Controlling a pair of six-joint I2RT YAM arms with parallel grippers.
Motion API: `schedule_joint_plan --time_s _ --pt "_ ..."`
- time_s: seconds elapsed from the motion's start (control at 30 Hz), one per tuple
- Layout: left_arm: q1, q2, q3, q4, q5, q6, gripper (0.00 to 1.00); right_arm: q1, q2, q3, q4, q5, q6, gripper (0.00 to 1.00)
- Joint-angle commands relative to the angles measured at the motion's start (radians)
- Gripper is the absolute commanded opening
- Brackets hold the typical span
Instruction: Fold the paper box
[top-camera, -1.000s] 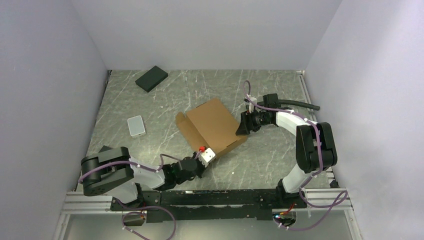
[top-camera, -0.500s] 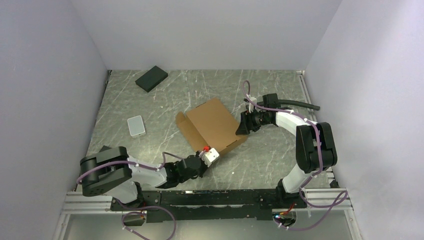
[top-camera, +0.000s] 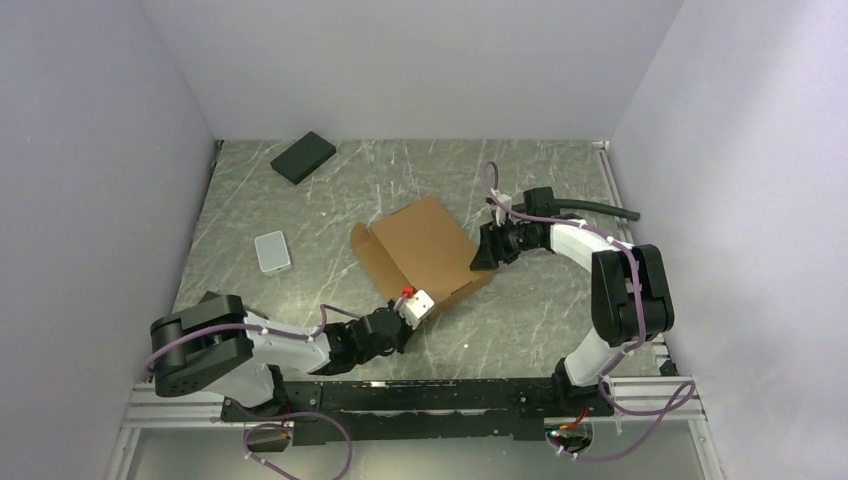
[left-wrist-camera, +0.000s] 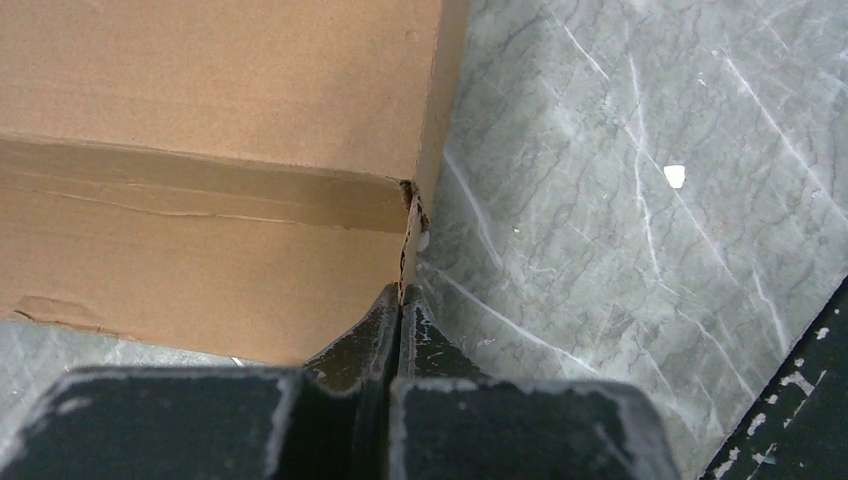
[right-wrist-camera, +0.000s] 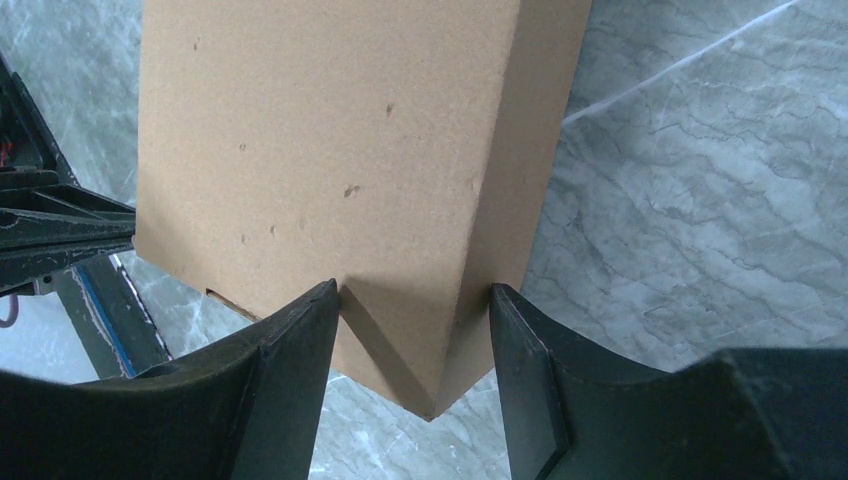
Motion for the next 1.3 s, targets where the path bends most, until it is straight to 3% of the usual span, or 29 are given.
schedule_joint_plan --time_s 0.0,0.23,0.7,0.93,1.13,1.27 --pt "0.010 -0.012 0.021 0.050 -0.002 -0.043 0.00 0.007 0.001 0.004 0.011 0.014 -0.005 0.59" --pt "0.018 -0.006 0.043 0.029 0.026 -0.049 0.00 0.014 0.004 0.005 0.004 0.003 -0.014 0.59" --pt "0.055 -0.001 0.246 -0.236 0.114 -0.082 0.00 0.049 -0.019 0.003 -0.002 -0.088 -0.031 0.55" --pt "0.076 0.042 0.322 -0.308 0.129 -0.121 0.00 0.048 -0.023 0.005 0.000 -0.045 -0.027 0.55" --pt "0.079 -0.087 0.280 -0.350 0.136 -0.193 0.27 0.036 -0.028 0.010 -0.001 -0.001 -0.026 0.58" --pt "0.081 -0.231 0.252 -0.416 0.113 -0.252 0.55 0.035 -0.026 0.013 -0.005 0.012 -0.035 0.59"
